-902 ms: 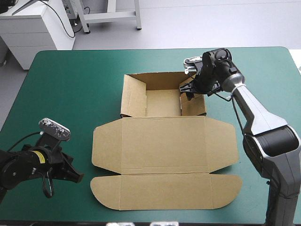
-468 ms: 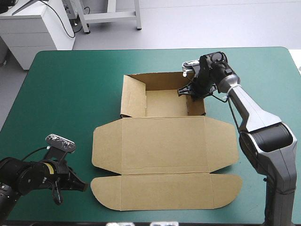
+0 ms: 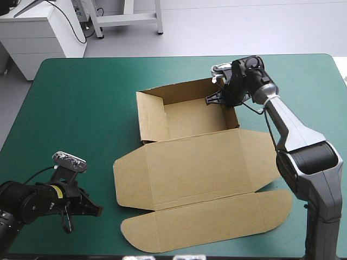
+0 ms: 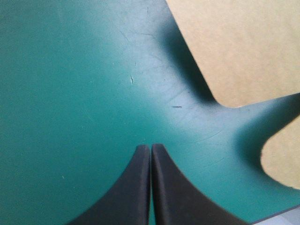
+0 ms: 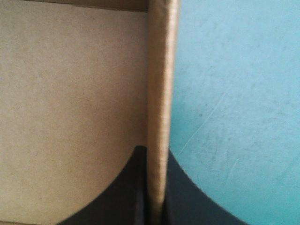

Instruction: Fold the box

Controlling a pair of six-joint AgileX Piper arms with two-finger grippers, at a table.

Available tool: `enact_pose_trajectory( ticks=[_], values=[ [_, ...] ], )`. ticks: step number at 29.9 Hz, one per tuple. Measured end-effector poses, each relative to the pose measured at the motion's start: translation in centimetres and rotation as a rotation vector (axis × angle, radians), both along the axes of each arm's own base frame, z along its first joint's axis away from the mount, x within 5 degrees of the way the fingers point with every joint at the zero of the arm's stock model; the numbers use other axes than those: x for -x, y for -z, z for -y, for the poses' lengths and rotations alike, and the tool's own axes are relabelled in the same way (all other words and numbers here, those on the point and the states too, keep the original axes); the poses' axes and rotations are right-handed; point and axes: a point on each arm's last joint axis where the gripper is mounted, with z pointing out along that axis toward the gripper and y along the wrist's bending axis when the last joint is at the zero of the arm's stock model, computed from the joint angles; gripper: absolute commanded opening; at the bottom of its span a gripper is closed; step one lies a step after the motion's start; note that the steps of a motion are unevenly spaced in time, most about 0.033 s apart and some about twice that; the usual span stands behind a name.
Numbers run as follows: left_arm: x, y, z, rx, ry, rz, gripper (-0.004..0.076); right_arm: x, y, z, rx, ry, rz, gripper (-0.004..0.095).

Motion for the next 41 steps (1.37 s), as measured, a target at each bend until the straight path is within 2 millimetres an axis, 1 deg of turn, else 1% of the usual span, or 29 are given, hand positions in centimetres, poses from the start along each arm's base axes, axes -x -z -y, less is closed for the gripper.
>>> enact_pose_trajectory(
  ticks=[2,4,7,11,16,19,22,25,27,34,36,37,39,41],
  values=[
    [0.0,0.0,0.0,0.002,0.0,0.007,-0.0008,-0.4,-0.9,1.1,-0.006,0.01,0.024,-0.002],
    [0.0,0.0,0.0,0.003,-0.004,0.008,-0.0008,-1.0,-1.8,3.2,-0.005,0.042,0.051,-0.002],
    [-0.1,0.0,-0.1,-0.007,-0.011,0.014,-0.0008,-1.8,-2.9,7.3,0.002,0.121,0.078,-0.002],
    [-0.2,-0.1,-0.2,-0.02,-0.011,0.02,-0.0008,-2.1,-3.6,13.7,0.019,0.248,0.091,-0.002],
    [-0.3,-0.1,-0.2,-0.019,-0.011,0.034,-0.0008,-1.1,-3.6,21.9,0.034,0.421,0.083,-0.002],
    [-0.4,-0.2,-0.2,-0.017,-0.011,0.048,-0.0008,-0.1,-3.6,26.0,0.043,0.508,0.081,-0.002],
    [-0.5,-0.3,-0.1,-0.01,-0.012,0.068,-0.0008,1.0,-3.6,29.3,0.05,0.586,0.081,-0.002],
    [-0.7,-0.3,-0.1,-0.004,-0.012,0.086,-0.0008,1.9,-3.6,31.7,0.053,0.641,0.087,-0.002],
    [-0.7,-0.4,-0.1,-0.003,-0.012,0.091,-0.0008,2.4,-3.6,32.8,0.056,0.663,0.088,-0.002],
    [-0.8,-0.4,-0.1,-0.007,-0.012,0.096,-0.0008,3.2,-3.3,34.6,0.052,0.687,0.083,-0.0008],
    [-0.7,-0.4,-0.1,-0.002,-0.012,0.094,-0.0008,3.2,-3.2,34.9,0.047,0.693,0.083,0.0049],
    [-0.7,-0.4,-0.1,0.0,-0.013,0.093,-0.0008,3.3,-3.1,35.1,0.047,0.697,0.084,0.0098],
    [-0.7,-0.4,0.0,0.005,-0.013,0.091,-0.0008,3.3,-3.1,35.2,0.048,0.697,0.087,0.022],
    [-0.7,-0.4,0.1,0.014,-0.013,0.087,-0.0008,3.3,-3.1,35.2,0.051,0.682,0.087,0.0404]
  ],
)
